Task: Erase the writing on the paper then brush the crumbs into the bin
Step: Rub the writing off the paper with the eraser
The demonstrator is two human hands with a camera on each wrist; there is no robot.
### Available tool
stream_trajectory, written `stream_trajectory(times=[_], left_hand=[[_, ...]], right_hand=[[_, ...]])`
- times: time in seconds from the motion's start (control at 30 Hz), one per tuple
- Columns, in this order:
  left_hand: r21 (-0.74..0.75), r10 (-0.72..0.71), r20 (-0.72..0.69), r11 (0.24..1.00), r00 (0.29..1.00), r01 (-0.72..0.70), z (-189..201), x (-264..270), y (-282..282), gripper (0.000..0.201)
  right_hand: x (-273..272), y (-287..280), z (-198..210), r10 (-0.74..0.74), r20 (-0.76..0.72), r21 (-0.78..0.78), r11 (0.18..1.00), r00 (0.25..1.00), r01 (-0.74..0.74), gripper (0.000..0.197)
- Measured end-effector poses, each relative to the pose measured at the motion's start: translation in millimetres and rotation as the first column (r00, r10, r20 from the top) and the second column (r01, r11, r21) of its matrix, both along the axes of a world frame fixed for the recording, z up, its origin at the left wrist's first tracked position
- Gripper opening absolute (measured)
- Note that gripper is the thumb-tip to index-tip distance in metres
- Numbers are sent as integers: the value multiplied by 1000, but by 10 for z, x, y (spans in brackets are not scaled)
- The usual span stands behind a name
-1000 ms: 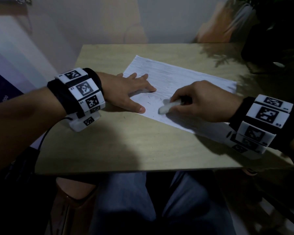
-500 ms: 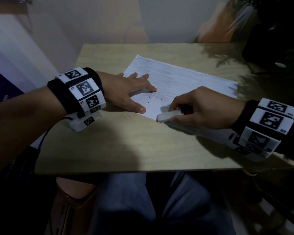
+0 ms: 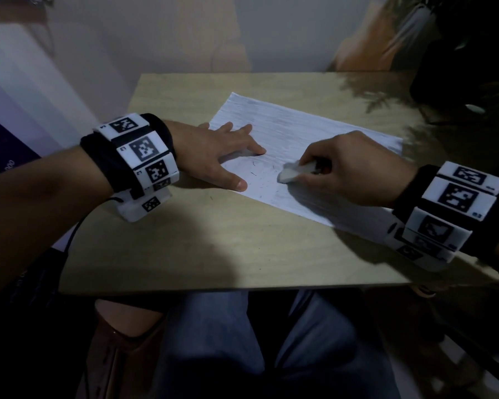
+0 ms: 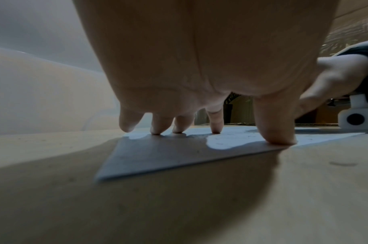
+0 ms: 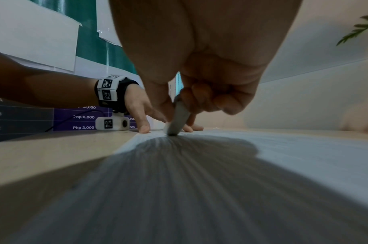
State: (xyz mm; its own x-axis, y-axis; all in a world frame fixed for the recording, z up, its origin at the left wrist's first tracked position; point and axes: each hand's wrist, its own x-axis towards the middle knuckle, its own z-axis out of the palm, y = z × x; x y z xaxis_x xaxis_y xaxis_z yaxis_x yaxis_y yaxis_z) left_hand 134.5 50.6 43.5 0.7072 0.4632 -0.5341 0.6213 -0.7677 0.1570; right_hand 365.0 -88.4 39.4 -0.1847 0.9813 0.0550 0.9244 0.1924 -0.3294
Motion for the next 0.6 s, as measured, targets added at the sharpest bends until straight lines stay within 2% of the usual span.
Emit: stream_trajectory(times=[0.07,0.17,0.3,0.4,0.6], left_hand=[[-2,-2,1,1000,1000,2,-1,-4,0,84],[-7,-1,-2,1000,1000,1,1,-3,3,84],[-1,-7,-5,1000,1000,7,-6,-4,9,85],[-3,-8,-4,1000,1000,8,-15,-9,17,84],[-6,-7,-6,1000,1000,7,-15,-5,21,84]], right_hand=[[-23,-34,1,42,18,-13,999,999,-42,51],[-70,-77,19,117,-47,-116,986,992,-121,39],[11,5,-18,4,-8,-25,1000,1000,-4,34],[8,9,-59,18,12,-18,1000,1000,-18,29],[31,41,-32,-53,-60,-6,999,997,52,29]])
